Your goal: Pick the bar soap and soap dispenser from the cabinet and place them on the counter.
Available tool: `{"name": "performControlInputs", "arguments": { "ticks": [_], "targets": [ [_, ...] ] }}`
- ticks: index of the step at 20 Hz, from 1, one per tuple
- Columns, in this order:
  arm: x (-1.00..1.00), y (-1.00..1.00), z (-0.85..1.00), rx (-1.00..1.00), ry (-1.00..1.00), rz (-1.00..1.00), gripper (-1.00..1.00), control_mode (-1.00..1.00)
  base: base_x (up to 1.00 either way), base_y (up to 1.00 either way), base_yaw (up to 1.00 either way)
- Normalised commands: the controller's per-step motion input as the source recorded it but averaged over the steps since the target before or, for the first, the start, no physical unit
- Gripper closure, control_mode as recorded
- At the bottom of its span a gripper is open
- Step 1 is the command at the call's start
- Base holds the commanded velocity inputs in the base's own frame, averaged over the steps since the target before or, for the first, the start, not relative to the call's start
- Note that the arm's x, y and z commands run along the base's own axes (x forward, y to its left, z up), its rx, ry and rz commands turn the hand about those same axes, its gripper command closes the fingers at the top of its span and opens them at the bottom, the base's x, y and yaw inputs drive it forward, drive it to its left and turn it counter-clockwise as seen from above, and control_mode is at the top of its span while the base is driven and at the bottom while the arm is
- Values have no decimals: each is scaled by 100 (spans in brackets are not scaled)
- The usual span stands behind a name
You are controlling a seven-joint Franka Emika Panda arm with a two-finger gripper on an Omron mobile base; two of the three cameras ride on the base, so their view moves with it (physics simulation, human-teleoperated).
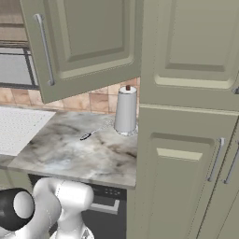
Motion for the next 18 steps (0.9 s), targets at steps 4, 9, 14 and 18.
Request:
{"name": "performControlInputs", "arguments": {
  "ticks": [4, 9, 14, 18],
  "targets": [
    [0, 0, 6, -15, 5, -14, -100, -100, 0, 0, 0],
    [6, 0, 3, -18, 0, -10, -100, -100, 0, 0, 0],
    [17, -5, 0, -21, -3, -4, -100, -100, 0, 0, 0],
    [39, -12, 0, -18, -4, 0, -100, -100, 0, 0, 0]
  ]
}}
